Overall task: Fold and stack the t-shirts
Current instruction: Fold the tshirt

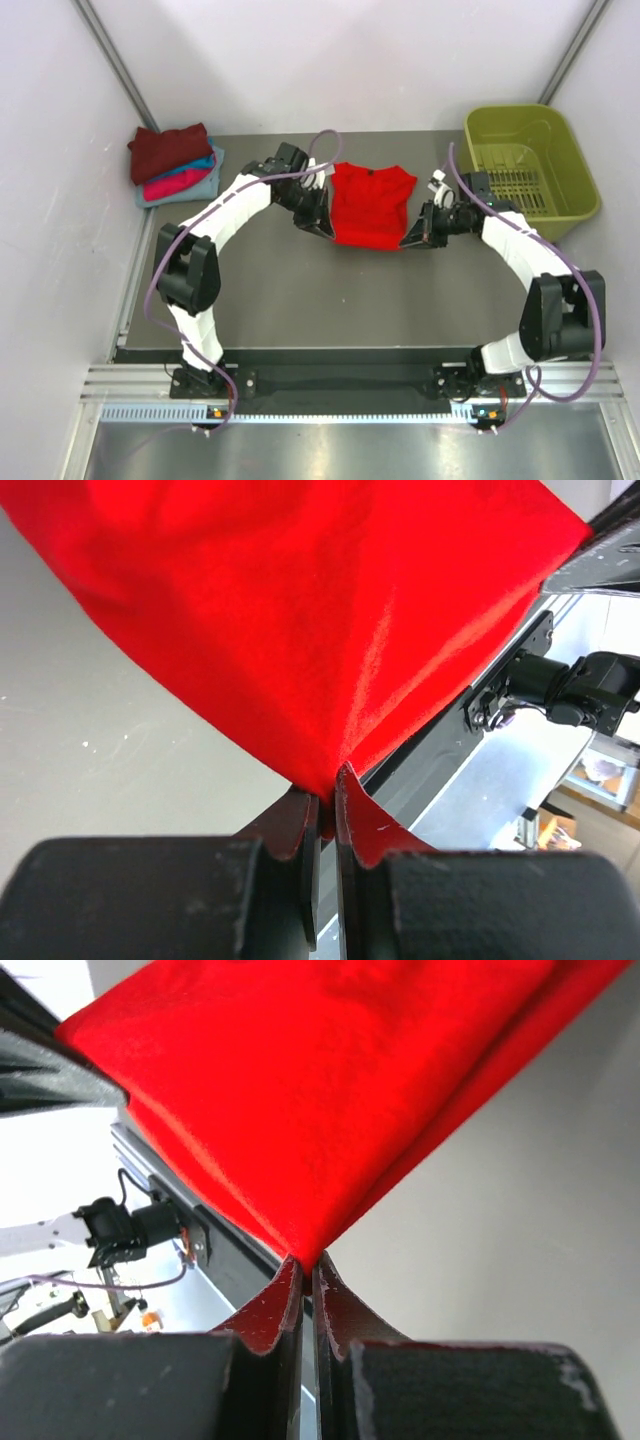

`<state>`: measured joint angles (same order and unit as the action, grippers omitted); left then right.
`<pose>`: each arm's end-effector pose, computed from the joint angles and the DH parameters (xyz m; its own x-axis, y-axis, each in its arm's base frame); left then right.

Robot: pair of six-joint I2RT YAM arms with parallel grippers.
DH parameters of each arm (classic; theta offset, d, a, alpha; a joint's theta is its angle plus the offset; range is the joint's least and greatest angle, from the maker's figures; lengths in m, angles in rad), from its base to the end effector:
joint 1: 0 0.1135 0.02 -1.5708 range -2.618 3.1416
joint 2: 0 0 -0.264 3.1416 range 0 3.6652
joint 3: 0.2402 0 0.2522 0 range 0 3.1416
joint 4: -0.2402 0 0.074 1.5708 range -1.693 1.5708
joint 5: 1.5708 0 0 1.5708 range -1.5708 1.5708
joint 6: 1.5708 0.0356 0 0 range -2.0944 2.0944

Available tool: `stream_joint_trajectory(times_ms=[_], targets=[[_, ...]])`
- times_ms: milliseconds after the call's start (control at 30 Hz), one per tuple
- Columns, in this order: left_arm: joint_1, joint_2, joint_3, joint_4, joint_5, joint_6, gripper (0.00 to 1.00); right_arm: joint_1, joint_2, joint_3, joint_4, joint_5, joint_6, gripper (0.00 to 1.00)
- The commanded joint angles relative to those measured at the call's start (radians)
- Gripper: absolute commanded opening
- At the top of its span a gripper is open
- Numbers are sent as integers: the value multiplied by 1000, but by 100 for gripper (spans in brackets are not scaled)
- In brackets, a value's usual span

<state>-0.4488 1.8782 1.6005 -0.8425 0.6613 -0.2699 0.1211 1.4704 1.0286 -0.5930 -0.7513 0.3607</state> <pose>0.3476 -0.1917 0.2638 -0.9372 0.2178 -0.2723 0.3460 0.6776 -0.6490 0.2866 0.0594 0.2397 -0.9518 0.1440 -0.2707 -0.1052 0.6760 0.7293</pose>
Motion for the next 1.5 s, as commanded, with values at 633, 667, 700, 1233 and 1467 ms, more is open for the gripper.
stream_joint_trajectory(times_ms=[633,667,700,1233,1467], targets=[[38,312,469,-20,-150,107,0,-150,278,330,165,6,52,0],[39,328,483,-9,-152,107,0,-150,300,353,176,6,52,0],[45,346,510,-3,-154,106,0,-150,341,393,180,7,55,0],[68,644,789,164,-252,121,0,-135,694,717,271,18,72,0],[68,691,846,266,-348,136,0,-133,798,843,288,26,76,0]])
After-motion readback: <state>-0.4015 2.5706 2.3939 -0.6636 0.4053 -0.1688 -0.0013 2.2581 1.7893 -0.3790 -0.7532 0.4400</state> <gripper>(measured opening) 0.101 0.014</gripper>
